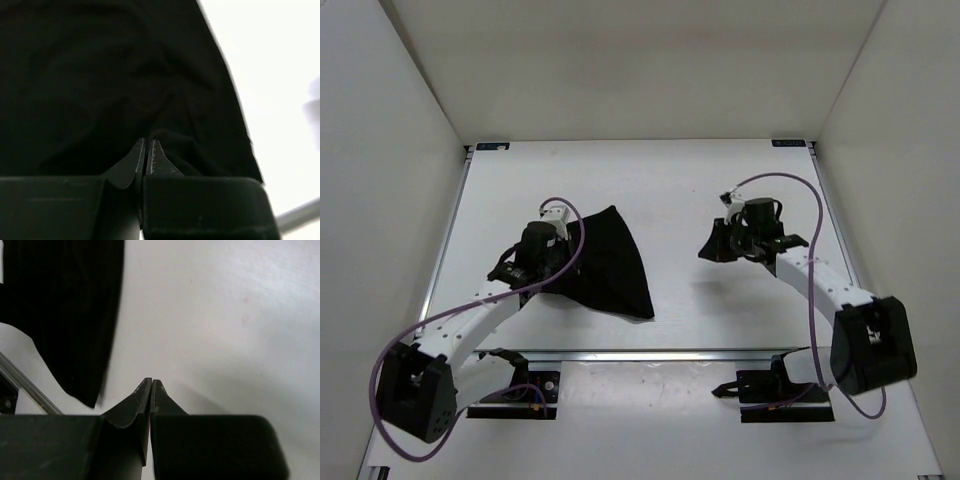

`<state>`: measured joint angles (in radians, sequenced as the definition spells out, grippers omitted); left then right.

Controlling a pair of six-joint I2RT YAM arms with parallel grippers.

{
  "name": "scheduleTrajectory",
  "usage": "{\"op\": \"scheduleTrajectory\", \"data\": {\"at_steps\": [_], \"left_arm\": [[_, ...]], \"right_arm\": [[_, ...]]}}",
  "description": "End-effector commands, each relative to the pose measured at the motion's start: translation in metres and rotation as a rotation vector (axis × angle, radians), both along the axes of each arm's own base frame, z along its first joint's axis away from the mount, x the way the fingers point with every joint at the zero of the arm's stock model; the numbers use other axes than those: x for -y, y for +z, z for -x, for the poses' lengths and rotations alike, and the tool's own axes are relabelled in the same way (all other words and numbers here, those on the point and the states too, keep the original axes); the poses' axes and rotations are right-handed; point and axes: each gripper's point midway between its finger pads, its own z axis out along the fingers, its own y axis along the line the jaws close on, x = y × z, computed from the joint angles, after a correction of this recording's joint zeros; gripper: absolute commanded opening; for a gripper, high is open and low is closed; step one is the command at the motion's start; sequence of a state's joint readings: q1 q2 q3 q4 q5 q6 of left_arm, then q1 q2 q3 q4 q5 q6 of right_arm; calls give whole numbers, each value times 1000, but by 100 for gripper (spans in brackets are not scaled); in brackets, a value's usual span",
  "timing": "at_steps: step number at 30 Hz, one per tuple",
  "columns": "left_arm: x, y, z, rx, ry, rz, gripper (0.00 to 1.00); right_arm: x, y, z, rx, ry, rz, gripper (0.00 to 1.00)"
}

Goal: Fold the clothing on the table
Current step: Flatten the skirt out

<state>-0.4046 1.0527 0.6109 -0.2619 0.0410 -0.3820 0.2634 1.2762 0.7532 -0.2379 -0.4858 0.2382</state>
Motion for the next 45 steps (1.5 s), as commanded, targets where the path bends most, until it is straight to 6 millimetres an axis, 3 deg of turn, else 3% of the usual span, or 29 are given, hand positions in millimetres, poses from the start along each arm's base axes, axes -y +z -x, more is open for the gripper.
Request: {"op": "scheduleTrajectory", "data": {"at_steps": [1, 3, 4, 10, 18, 25, 26, 27, 29, 30, 32, 34, 36, 40, 42, 45], "left_arm": [[-7, 0, -23, -8, 71, 1, 0], [-9, -7, -32, -25, 69, -33, 0], [-8, -14, -30, -48, 66, -48, 0], [6, -18, -28, -60, 37, -14, 0], [14, -17, -10, -61, 31, 42, 0], [22, -12, 19, -25, -22, 91, 2], [27, -11, 25, -36, -55, 109, 7], [28, -17, 36, -72, -77, 110, 19], [35, -19, 53, -110, -101, 119, 54], [35, -16, 57, -106, -98, 116, 63], [36, -15, 70, -114, -81, 132, 89], [26, -9, 72, -95, -7, 170, 98], [13, 10, 72, -27, 68, 248, 98], [-14, 15, 71, 27, 210, 307, 86], [-19, 10, 73, 0, 234, 301, 70], [-13, 14, 71, -14, 230, 283, 19]], "right_arm": [[-36, 25, -35, 101, 91, -70, 0], [-52, 23, -40, 79, 148, -70, 20], [-61, 10, -35, 28, 176, -64, 25], [-91, -15, -9, -60, 300, -91, 53], [-82, -24, 40, -59, 407, -93, 70], [-86, -40, 72, -200, 354, -129, 68], [-90, -38, 76, -195, 366, -131, 68], [-92, -39, 78, -186, 370, -122, 67], [-95, -34, 82, -184, 362, -127, 68], [-96, -31, 79, -164, 356, -129, 68], [-94, -25, 76, -161, 323, -147, 69], [-91, -22, 73, -143, 307, -154, 67], [-94, -20, 73, -131, 315, -153, 67], [-100, -26, 68, -135, 330, -128, 61], [-106, -28, 63, -146, 340, -116, 50], [-120, -21, 53, -122, 373, -117, 35]]}}
